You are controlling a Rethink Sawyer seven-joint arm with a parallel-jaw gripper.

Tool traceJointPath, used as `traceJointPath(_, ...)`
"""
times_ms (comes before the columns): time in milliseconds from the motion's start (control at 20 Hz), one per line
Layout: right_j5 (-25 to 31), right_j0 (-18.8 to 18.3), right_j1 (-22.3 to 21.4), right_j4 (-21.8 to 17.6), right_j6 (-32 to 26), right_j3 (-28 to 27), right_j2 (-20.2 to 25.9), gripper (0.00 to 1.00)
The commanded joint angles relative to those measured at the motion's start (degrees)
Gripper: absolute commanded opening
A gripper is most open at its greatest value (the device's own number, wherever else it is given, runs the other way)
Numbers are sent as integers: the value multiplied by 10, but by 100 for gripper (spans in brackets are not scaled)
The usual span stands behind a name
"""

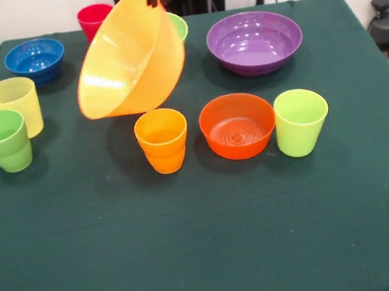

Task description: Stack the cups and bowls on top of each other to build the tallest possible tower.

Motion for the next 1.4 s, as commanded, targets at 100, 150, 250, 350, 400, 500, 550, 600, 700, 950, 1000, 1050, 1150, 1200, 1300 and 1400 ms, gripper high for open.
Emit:
traceJointPath(100,44,25,-16,32,36,34,20,0)
traceJointPath(150,47,26,-11,38,39,28,22,0)
traceJointPath(250,46,31,-14,49,46,21,20,0)
traceJointPath(350,58,37,-20,58,51,13,19,0)
traceJointPath(400,61,40,-22,62,53,10,18,0)
traceJointPath(500,81,50,-25,70,61,-6,15,0)
traceJointPath(550,88,55,-25,75,68,-14,14,0)
traceJointPath(600,95,60,-25,80,74,-23,13,0)
traceJointPath(700,97,70,-17,87,85,-42,13,0)
traceJointPath(950,114,107,20,85,111,-110,1,0)
traceJointPath(1000,121,112,23,86,114,-120,0,0)
traceJointPath(1050,133,121,26,85,121,-136,-3,0)
traceJointPath(1150,145,132,34,90,132,-158,-5,0)
traceJointPath(1200,146,135,41,94,134,-167,-4,0)
traceJointPath(1300,147,141,60,103,140,-188,-4,0)
traceJointPath(1400,147,144,80,110,142,-211,-3,0)
